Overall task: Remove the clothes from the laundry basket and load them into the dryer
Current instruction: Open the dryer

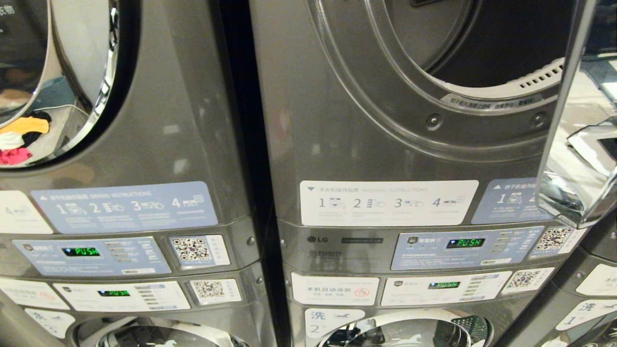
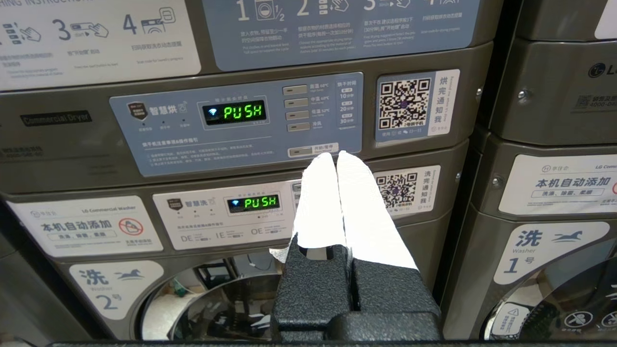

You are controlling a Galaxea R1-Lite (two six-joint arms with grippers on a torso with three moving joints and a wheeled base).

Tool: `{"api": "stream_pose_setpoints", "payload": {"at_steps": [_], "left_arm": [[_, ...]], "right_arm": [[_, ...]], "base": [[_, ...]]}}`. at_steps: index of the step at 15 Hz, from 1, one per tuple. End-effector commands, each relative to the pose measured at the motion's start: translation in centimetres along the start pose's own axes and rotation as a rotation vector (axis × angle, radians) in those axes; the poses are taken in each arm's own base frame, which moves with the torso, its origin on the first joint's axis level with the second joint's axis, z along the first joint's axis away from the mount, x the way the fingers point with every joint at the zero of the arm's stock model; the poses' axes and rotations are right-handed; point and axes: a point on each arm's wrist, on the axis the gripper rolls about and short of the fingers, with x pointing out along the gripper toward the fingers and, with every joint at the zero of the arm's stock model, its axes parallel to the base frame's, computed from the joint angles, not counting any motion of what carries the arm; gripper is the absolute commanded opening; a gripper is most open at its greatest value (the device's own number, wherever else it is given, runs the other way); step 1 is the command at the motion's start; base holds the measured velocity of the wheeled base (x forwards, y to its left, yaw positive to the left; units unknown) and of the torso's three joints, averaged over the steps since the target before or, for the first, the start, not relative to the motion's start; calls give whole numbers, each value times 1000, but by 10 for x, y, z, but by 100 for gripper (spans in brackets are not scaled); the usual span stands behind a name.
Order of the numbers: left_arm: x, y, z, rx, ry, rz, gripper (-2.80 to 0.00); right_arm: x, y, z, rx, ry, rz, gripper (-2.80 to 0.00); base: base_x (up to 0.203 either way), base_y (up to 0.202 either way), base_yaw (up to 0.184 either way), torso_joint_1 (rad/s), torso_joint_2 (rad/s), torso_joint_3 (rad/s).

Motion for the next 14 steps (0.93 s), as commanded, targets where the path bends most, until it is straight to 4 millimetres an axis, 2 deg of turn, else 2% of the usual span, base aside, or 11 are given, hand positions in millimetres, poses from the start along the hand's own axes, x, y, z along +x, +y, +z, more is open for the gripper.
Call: {"api": "stream_pose_setpoints", "payload": {"at_steps": [1,5,14], "left_arm": [[0,0,-1,-1,2,1,-280],[0,0,-1,-1,1,1,-280],[0,0,0,-3,0,1,-280]], "right_arm": [[2,-1,-11,-2,39,-3,-280],[2,-1,-11,-1,39,-3,-280],[2,-1,-11,-2,39,-3,-280]], "base": [[0,0,0,-74,155,90],[0,0,0,-71,153,80],[0,0,0,0,0,0]]}}
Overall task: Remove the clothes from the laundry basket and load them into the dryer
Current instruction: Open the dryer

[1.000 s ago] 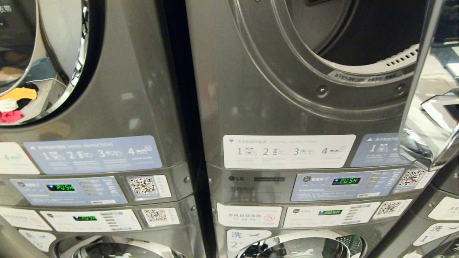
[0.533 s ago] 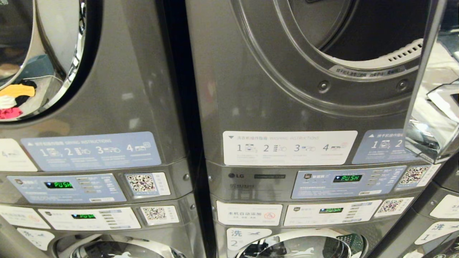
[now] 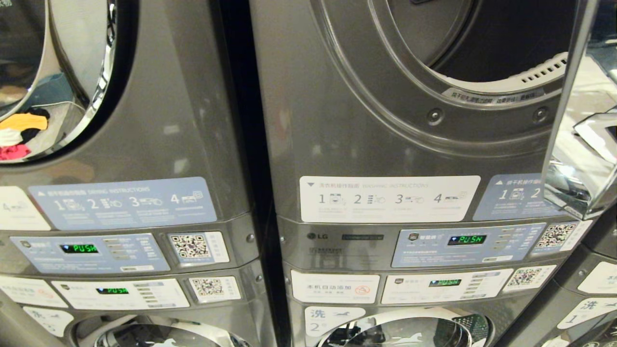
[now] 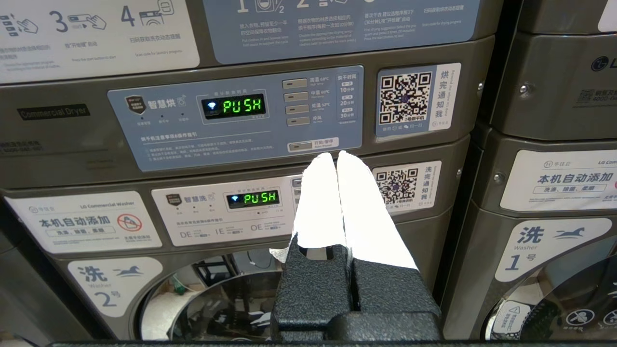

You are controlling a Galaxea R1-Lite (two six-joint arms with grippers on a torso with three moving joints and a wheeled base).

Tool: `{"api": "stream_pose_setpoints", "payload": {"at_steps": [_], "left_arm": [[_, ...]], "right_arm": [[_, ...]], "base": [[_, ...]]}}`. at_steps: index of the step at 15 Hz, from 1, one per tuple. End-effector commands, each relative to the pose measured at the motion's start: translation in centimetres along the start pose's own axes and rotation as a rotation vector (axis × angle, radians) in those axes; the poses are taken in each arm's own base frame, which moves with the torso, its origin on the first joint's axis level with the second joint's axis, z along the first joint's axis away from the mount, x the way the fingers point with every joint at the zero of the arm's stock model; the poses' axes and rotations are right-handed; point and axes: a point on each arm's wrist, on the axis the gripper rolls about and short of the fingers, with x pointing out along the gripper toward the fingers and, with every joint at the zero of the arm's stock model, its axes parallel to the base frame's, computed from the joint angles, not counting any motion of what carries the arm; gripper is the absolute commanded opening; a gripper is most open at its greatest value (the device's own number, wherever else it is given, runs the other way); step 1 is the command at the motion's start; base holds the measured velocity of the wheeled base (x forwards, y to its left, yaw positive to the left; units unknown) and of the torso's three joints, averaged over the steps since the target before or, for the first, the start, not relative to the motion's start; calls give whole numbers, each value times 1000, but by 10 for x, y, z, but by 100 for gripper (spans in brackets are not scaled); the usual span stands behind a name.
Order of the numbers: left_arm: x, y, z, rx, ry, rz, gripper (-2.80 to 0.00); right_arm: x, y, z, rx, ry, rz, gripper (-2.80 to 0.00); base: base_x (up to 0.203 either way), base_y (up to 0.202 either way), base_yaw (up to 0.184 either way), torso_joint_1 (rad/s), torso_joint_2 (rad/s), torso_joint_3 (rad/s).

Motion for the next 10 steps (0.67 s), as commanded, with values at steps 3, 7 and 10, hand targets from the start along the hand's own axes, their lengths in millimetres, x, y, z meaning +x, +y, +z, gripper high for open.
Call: {"api": "stream_pose_setpoints", "payload": {"at_steps": [3,7,10], "left_arm": [[0,0,-1,1,2,1,-280],[0,0,-1,0,2,1,-280],[0,0,-1,-1,2,1,-280]], "right_arm": [[2,-1,-11,-1,39,-3,-280],[2,-1,-11,-2,39,-3,-280],[2,-1,-11,-3,39,-3,-280]], "base": [[0,0,0,0,0,0],[2,161,-3,1,2,3],[0,195,-2,2,2,4]]}}
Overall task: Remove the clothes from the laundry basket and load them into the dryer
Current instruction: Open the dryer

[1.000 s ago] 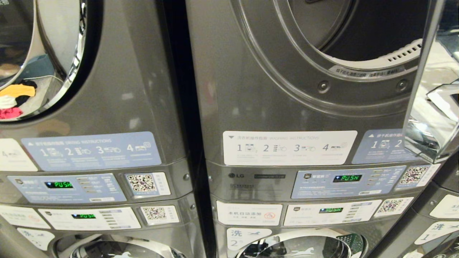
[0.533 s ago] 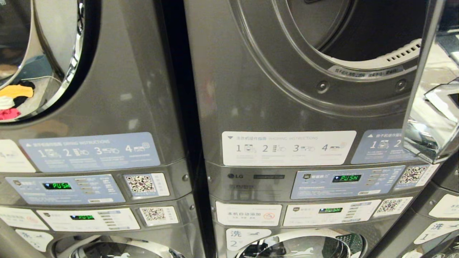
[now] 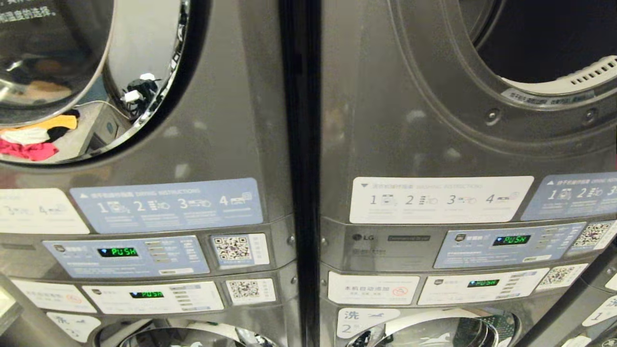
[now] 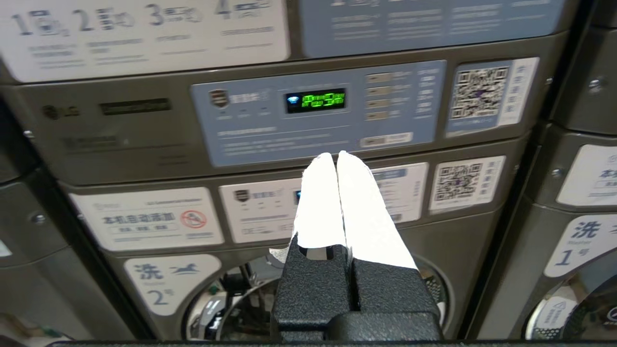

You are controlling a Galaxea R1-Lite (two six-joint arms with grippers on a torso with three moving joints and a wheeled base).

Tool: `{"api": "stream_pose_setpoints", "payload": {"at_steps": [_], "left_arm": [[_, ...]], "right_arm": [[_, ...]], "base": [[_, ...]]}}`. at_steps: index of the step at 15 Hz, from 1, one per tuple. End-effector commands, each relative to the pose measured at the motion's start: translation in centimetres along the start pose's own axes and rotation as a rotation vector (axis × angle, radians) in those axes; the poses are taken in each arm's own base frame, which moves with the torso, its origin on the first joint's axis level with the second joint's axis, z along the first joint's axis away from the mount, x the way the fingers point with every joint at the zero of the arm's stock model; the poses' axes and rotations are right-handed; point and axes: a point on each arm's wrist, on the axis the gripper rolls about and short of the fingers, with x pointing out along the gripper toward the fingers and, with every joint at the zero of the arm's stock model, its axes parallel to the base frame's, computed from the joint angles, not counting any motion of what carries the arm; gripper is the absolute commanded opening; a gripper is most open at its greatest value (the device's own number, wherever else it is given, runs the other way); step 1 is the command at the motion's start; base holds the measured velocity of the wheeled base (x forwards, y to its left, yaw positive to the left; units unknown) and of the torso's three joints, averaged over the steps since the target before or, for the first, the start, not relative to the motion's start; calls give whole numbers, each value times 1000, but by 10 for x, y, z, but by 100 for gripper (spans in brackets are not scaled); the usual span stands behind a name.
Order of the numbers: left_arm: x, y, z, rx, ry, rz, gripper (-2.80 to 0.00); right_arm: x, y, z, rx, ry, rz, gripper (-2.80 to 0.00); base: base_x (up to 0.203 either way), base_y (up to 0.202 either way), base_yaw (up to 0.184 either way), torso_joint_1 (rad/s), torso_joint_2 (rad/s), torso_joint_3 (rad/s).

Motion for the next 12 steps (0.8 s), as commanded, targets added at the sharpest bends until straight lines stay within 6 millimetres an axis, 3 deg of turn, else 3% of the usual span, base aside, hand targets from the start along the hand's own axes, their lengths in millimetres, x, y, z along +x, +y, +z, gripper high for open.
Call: {"api": "stream_pose_setpoints", "payload": {"at_steps": [1,7,11,12], "left_arm": [[0,0,-1,-1,2,1,-280],[0,0,-1,-1,2,1,-280],[1,0,-2,10,5,1,-280],[1,0,-1,16,-7,0,-280]], "right_arm": [[2,-1,-11,-3,39,-3,-280],[2,-1,-11,-3,39,-3,-280],[2,-1,-10,-15,33,-19,-280],[0,-1,1,-16,-4,-34,-280]], "base": [[0,198,-4,7,-7,-2],[0,185,-1,2,3,3],[0,20,-2,0,1,0],[0,0,0,0,0,0]]}}
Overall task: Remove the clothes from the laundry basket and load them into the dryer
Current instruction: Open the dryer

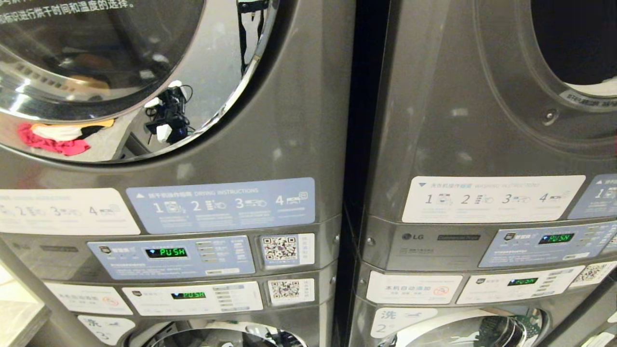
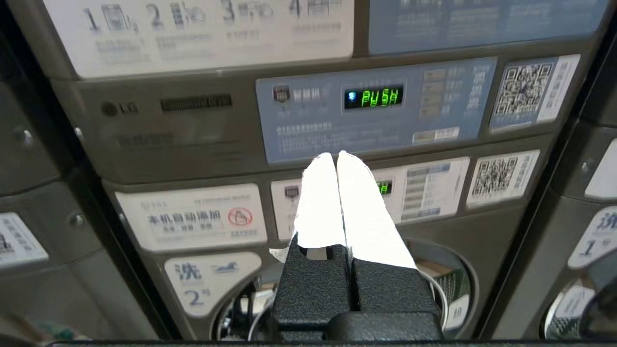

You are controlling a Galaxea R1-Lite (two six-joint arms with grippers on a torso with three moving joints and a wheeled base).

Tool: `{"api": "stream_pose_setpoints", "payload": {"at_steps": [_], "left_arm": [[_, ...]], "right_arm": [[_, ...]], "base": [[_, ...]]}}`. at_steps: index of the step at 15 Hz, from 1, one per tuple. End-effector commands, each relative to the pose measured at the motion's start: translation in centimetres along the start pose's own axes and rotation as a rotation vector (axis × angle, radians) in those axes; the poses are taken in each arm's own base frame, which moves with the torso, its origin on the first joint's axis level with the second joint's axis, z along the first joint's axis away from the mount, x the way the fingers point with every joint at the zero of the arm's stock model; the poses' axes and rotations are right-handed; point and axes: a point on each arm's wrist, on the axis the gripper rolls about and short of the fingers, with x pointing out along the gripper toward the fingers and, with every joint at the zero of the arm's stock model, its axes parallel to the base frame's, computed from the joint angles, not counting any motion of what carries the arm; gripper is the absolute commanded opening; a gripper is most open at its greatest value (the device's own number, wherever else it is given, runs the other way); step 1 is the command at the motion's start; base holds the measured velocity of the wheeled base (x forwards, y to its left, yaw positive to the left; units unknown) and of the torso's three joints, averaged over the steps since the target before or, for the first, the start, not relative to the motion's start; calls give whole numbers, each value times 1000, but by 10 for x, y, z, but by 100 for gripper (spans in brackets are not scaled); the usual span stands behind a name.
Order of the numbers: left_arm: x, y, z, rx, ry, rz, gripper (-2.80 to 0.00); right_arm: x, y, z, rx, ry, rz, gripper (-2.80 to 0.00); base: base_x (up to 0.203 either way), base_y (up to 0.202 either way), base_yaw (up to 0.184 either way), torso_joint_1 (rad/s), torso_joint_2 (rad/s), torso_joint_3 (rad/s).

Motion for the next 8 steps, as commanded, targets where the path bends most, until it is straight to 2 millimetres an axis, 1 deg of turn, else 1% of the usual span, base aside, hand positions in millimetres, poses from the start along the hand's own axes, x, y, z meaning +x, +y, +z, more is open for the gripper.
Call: {"api": "stream_pose_setpoints", "payload": {"at_steps": [1,2,4,5,7,8], "left_arm": [[1,0,-3,1,7,1,-280],[1,0,-3,3,8,1,-280],[1,0,-3,25,8,-2,-280],[1,0,-3,29,8,-2,-280],[1,0,-3,31,9,-4,-280],[1,0,-3,31,9,-4,-280]], "right_arm": [[-3,0,21,1,-58,-20,-280],[-2,1,42,-12,-82,-34,-280],[14,4,66,-118,-28,-42,-280],[23,5,75,-182,-5,-15,-280],[41,12,86,-238,23,163,-280],[51,14,89,-251,42,216,-280]], "base": [[0,0,0,0,0,0],[0,0,0,0,0,0],[0,0,0,0,0,0],[0,0,0,0,0,0],[0,0,0,0,0,0],[0,0,0,0,0,0]]}}
